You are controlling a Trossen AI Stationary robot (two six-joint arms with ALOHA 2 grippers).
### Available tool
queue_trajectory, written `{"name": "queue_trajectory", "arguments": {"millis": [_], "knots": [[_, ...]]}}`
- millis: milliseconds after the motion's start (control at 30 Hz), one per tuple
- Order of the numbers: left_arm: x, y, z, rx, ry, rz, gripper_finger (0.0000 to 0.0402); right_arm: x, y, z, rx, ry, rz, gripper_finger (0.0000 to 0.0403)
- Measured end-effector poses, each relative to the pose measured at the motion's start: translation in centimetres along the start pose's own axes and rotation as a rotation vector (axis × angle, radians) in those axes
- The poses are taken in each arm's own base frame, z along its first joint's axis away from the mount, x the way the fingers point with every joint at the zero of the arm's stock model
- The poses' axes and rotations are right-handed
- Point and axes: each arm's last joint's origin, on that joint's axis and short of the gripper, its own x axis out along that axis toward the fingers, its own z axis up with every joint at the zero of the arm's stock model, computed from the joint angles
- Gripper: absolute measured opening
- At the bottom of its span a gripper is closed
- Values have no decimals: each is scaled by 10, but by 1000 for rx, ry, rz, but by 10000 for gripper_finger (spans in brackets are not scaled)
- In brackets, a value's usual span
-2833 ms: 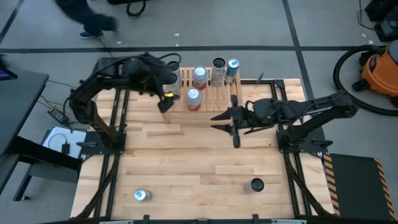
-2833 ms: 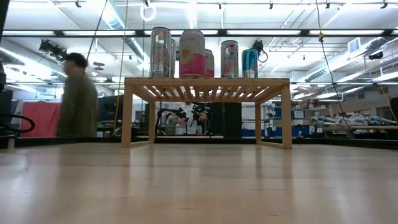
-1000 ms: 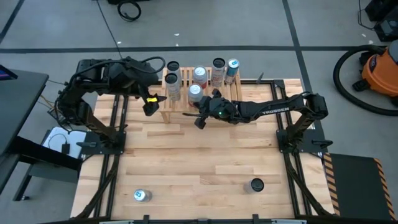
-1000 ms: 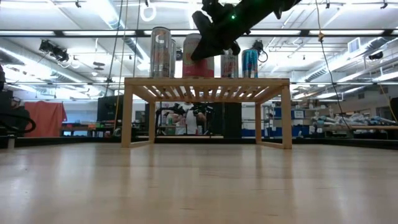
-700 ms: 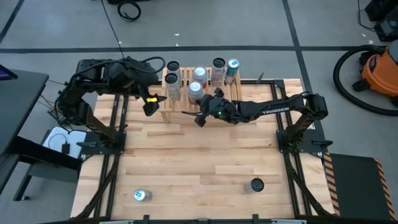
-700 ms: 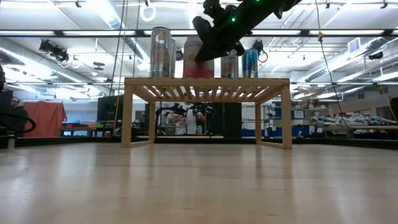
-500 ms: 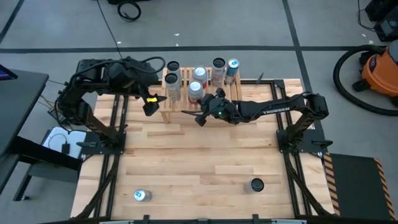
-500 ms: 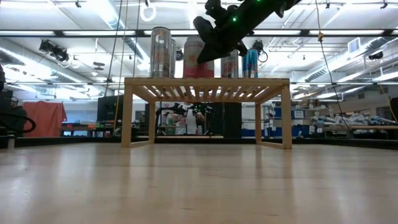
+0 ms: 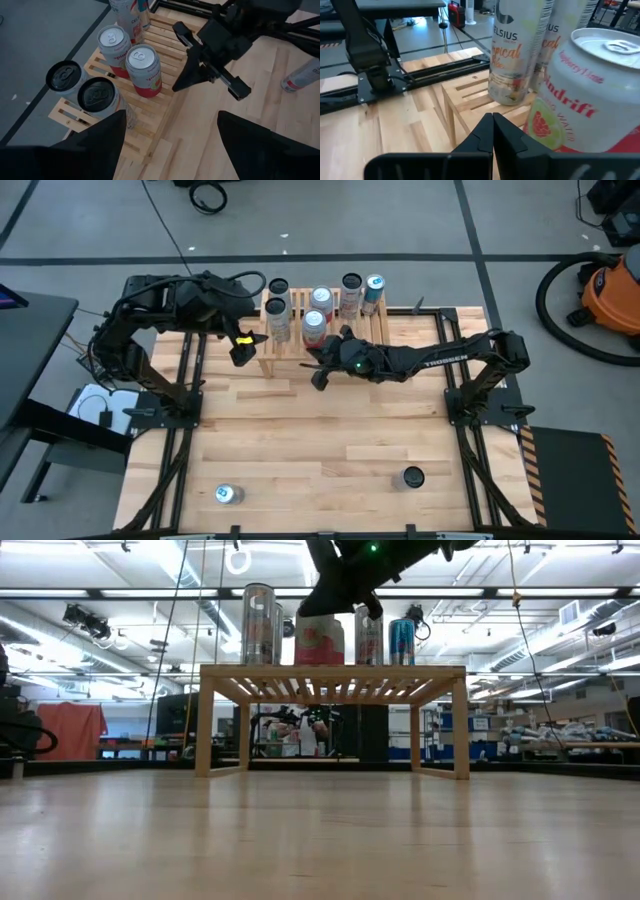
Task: Place canned beverage on shelf
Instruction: Put the pink white soda can on the shelf aligned with the other pink white soda can
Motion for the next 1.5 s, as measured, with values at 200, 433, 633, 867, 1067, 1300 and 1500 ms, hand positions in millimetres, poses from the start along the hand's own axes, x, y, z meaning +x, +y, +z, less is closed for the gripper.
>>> {"name": "queue_trajectory", "arguments": {"millis": [200,433,633,867,1067,1300,1500], "knots": [[0,0,0,0,0,1,315,3,16,-2,13,-58,17,6],[0,0,0,9,1,0,315,19,40,-21,39,-144,-57,4],[0,0,0,9,0,0,315,35,44,-33,35,-203,-123,3],[0,0,0,50,1,-1,315,43,45,-38,-13,-255,-258,4],[0,0,0,51,1,-1,315,42,43,-35,-4,-273,-282,4],[0,0,0,50,1,-2,315,43,41,-35,-1,-270,-310,4],[0,0,0,50,1,-2,315,42,39,-36,-13,-254,-378,4]]}}
